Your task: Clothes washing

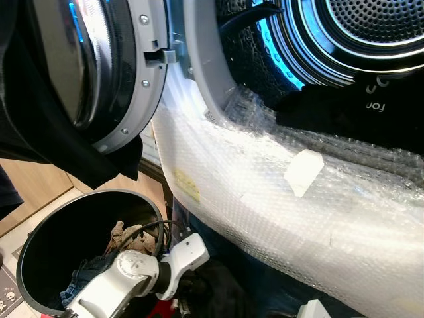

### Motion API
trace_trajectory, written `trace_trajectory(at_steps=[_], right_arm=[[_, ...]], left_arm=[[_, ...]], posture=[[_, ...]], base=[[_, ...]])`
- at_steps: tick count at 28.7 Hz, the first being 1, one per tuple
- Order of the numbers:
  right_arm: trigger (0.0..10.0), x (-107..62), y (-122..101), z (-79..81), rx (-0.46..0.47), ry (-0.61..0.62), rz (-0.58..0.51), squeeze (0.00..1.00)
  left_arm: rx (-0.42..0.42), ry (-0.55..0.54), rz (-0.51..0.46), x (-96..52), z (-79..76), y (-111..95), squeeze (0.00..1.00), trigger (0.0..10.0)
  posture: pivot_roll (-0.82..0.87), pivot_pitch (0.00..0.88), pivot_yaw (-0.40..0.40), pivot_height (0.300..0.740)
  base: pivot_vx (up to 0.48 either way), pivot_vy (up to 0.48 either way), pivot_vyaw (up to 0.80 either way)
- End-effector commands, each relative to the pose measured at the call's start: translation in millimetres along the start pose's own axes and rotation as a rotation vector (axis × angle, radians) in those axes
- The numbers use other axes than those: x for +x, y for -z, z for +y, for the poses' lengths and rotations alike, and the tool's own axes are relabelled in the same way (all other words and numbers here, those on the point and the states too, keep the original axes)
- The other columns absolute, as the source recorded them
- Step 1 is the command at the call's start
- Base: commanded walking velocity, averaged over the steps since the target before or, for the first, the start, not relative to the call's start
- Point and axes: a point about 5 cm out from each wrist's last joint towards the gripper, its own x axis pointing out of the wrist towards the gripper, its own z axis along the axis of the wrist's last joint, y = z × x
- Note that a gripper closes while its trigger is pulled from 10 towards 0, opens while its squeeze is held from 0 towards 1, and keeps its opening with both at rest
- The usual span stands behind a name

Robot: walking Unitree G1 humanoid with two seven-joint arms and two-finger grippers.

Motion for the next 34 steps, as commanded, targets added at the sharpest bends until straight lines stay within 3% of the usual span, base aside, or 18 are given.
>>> trace_trajectory(at_steps=[1, 5, 7, 9, 12, 17, 22, 31, 34], right_arm=[[10.0, 5.6, -4.4, -5.8, 0.101, 0.062, -0.044, 0.00], [10.0, 10.2, -0.5, 5.8, 0.045, -0.005, -0.005, 0.00], [10.0, 18.4, 1.0, -9.5, 0.128, 0.127, -0.035, 0.00], [10.0, 21.3, 1.0, -13.6, 0.174, 0.167, -0.048, 0.00], [10.0, 23.4, 2.8, -3.0, 0.153, 0.070, -0.025, 0.00], [10.0, 30.9, 1.9, 1.7, 0.147, 0.057, -0.029, 0.00], [10.0, 30.8, -1.9, 13.9, 0.193, -0.080, -0.073, 0.00], [10.0, 44.3, -2.8, 10.2, 0.128, -0.023, -0.017, 0.00], [10.0, 47.2, -5.8, -0.2, 0.137, 0.052, -0.038, 0.00]], left_arm=[[0.054, 0.030, -0.021, 3.6, -0.7, -10.4, 0.00, 0.0], [0.054, 0.046, -0.050, 8.8, -0.4, -18.0, 0.00, 0.0], [0.075, 0.086, -0.056, 15.5, -4.4, -21.4, 0.00, 0.0], [0.083, 0.101, -0.059, 18.1, -5.8, -22.2, 0.00, 0.0], [0.091, 0.120, -0.095, 28.1, -7.9, -32.0, 0.00, 0.0], [0.100, 0.146, -0.114, 33.9, -11.8, -36.0, 0.00, 0.0], [0.115, 0.151, -0.136, 37.5, -12.3, -41.5, 0.00, 0.0], [0.112, 0.128, -0.181, 46.2, -10.6, -52.2, 0.00, 0.0], [0.098, 0.143, -0.211, 49.9, -14.3, -57.5, 0.00, 0.0]], posture=[[-0.10, 0.021, -0.025, 0.740], [-0.09, 0.008, -0.025, 0.740], [-0.09, 0.001, -0.028, 0.740], [-0.09, 0.001, -0.028, 0.740], [-0.10, 0.000, -0.023, 0.740], [-0.10, 0.000, -0.020, 0.740], [-0.10, 0.000, -0.014, 0.740], [-0.09, 0.000, -0.023, 0.740], [-0.08, 0.000, -0.025, 0.740]], base=[[0.000, 0.000, 0.00], [0.000, 0.000, 0.00], [0.000, 0.000, 0.00], [0.000, 0.000, 0.00], [0.000, 0.000, 0.00], [0.000, 0.000, 0.00], [0.000, 0.000, 0.00], [0.000, 0.000, 0.00], [0.000, 0.000, 0.00]])
